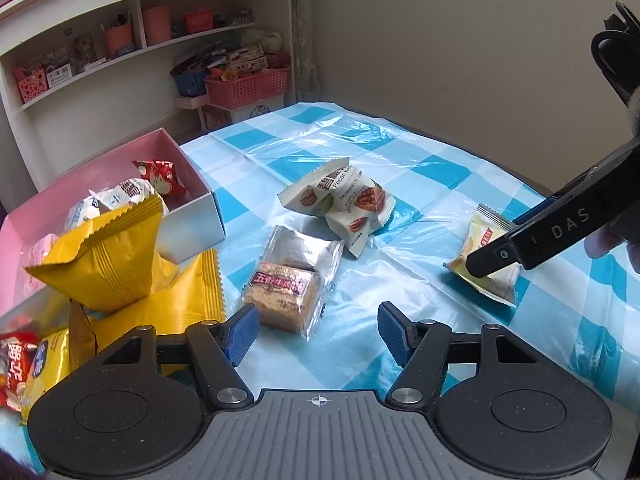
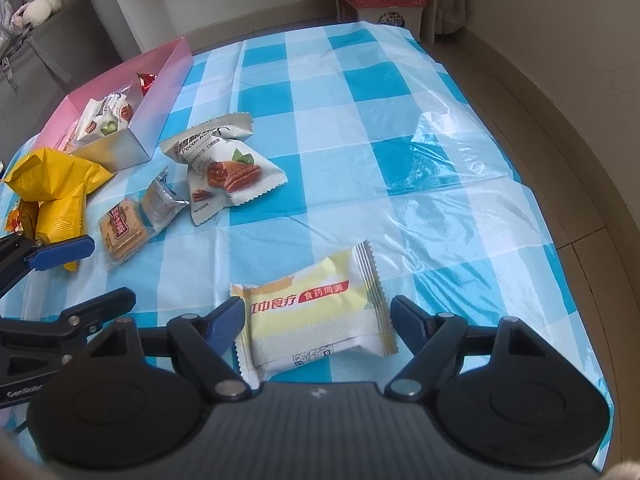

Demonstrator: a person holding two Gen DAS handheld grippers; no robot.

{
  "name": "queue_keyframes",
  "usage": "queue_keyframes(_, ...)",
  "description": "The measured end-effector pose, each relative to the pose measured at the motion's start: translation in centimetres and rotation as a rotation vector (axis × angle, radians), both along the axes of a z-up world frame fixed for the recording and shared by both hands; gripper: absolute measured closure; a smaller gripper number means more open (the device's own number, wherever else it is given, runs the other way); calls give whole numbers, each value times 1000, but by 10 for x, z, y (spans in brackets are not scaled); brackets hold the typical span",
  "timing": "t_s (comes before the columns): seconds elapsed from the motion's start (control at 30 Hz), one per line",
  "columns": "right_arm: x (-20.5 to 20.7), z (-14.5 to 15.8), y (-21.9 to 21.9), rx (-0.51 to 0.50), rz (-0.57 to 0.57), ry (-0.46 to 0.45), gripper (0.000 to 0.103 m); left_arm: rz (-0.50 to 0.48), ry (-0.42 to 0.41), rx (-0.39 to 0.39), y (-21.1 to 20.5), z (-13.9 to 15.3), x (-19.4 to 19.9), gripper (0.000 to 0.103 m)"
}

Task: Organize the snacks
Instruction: 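Grasp the brown beef-jerky packet with the left gripper while the right gripper grasps the yellow-white cake packet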

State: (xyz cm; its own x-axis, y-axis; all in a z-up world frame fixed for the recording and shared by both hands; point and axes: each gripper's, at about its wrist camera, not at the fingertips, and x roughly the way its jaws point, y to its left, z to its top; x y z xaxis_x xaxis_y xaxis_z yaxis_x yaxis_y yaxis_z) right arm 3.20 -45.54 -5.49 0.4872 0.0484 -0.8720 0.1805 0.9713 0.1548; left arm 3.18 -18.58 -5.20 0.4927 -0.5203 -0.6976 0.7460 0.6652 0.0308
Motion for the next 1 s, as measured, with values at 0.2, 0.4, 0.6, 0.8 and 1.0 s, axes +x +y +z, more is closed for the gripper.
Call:
queue_keyframes(0.2,-2,1,-17,112,-79,37,24,12,-3,20,-15,2,19,38)
queue_keyframes(0.4,-7,0,-24,172,-129,78,24,11,24,80,-23,-3,32,38)
queue_keyframes(0.6,-9,0,-27,235,-162,108,25,7,23,106,-27,-8,34,38)
queue_keyframes(0.8,-7,3,-23,169,-149,101,25,6,29,102,-28,-10,37,38)
queue_keyframes(1.0,4,-3,-8,130,-57,110,19,-5,55,52,-25,-8,40,35)
